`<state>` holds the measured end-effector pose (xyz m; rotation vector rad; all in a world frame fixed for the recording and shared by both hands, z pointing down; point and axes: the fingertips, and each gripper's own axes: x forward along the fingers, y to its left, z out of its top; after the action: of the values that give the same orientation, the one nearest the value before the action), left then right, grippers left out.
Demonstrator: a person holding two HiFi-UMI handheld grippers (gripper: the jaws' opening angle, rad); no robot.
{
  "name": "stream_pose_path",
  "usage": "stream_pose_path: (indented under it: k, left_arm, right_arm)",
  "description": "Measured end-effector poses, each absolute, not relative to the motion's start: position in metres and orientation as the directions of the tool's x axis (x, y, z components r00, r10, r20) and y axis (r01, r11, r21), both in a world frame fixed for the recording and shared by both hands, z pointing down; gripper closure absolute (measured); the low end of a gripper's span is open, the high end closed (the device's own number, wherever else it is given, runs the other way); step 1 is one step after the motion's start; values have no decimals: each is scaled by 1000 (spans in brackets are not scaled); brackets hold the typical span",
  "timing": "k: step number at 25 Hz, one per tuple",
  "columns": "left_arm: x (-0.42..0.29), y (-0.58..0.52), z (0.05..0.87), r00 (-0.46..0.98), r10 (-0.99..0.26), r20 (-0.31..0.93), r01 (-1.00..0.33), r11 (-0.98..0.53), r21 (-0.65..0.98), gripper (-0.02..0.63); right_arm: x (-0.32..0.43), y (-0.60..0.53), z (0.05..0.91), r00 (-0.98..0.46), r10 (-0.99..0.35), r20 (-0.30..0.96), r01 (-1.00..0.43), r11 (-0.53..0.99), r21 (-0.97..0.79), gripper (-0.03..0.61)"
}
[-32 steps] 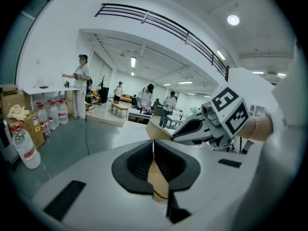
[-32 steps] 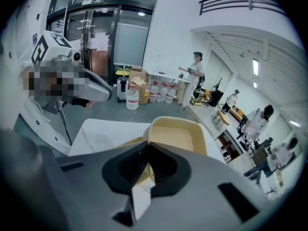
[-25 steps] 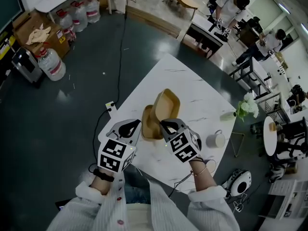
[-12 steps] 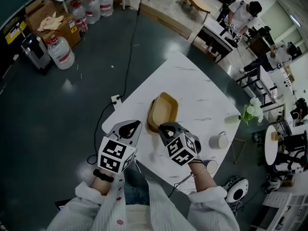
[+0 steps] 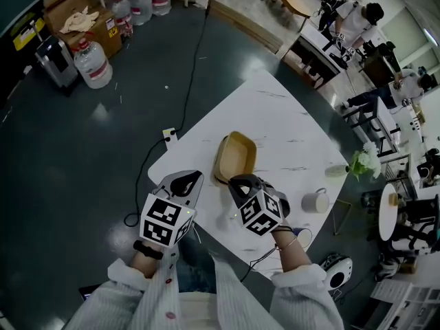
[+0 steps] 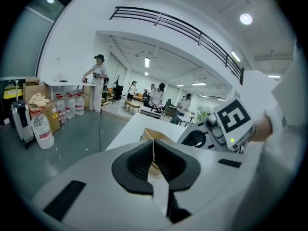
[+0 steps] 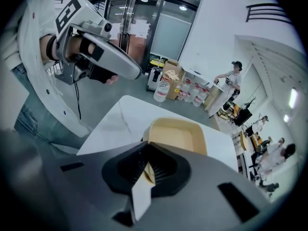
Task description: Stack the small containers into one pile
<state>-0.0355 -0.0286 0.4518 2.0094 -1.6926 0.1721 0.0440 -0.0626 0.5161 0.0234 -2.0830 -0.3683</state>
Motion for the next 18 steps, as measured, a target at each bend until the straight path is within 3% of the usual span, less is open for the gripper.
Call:
stream_pose_path:
  k: [18]
  left_arm:
    - [-37,-40,457,221,-876,428,-951,-97,293,591]
  right_arm:
    - [60,-67,541,-462,-84,883,269,935,230,558]
